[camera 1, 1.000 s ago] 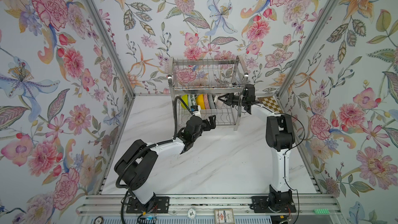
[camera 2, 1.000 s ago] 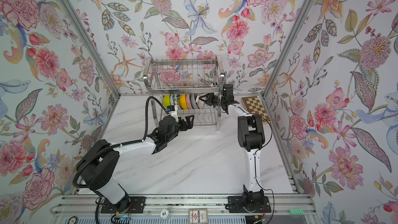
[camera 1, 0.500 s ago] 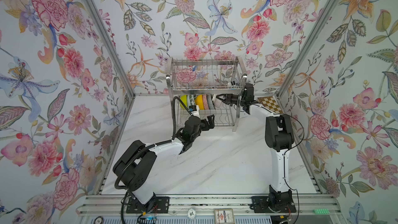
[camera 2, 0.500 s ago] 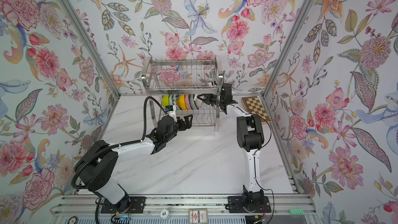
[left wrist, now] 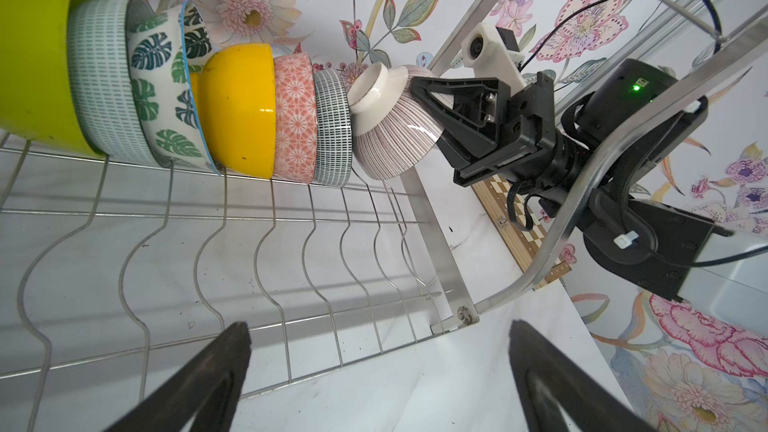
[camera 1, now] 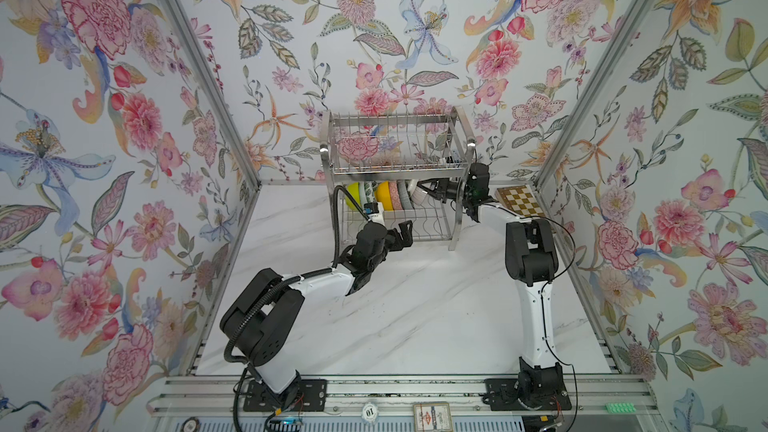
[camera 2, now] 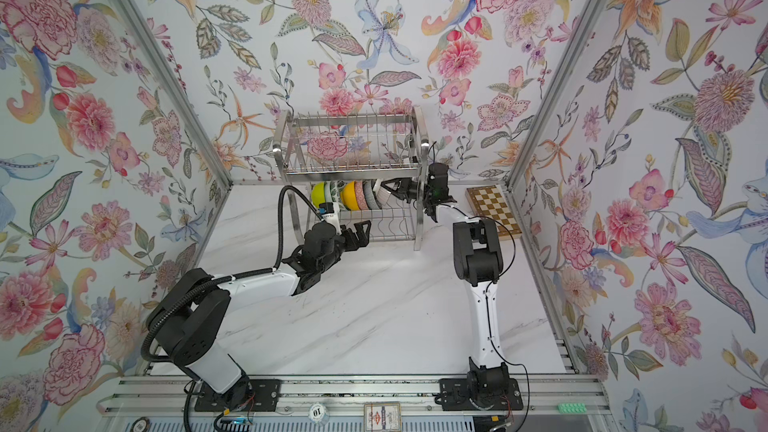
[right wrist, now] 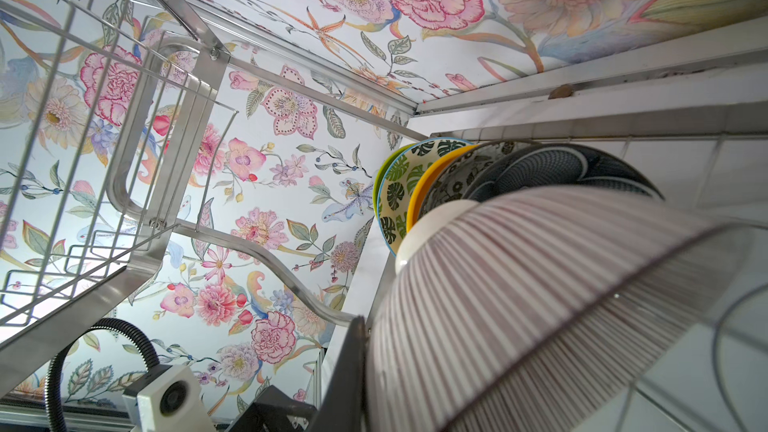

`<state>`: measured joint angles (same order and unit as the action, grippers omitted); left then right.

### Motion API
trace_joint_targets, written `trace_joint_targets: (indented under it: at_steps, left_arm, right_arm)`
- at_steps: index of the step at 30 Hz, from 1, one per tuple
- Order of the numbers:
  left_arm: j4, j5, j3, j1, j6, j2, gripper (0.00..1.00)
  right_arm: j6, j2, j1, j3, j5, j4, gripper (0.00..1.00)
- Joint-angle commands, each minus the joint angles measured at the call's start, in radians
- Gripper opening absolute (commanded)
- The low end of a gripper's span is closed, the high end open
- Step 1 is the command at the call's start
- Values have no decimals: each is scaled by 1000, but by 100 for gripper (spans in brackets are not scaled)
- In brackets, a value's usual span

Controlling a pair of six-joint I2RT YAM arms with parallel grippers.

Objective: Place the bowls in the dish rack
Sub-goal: 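Lower the bowl into the slot next to the black-and-white bowl with the right gripper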

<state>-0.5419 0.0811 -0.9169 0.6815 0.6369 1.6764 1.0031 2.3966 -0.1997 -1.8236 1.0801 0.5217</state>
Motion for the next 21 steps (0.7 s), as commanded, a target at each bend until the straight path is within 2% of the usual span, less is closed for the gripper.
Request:
trace_joint_targets:
  at_steps: [1,17,21]
  left_arm:
    - [13,-10,-32,-11,-6,21,99]
    - [26,-18,-48,-17,-6,42,99]
    - [28,-18,-42,-17,-6,37,99]
  right_arm:
    - [23,33,0,-34,53,88,0]
    - [34,33,1,61,81,191,0]
    - [97,61,2,71,71,287,0]
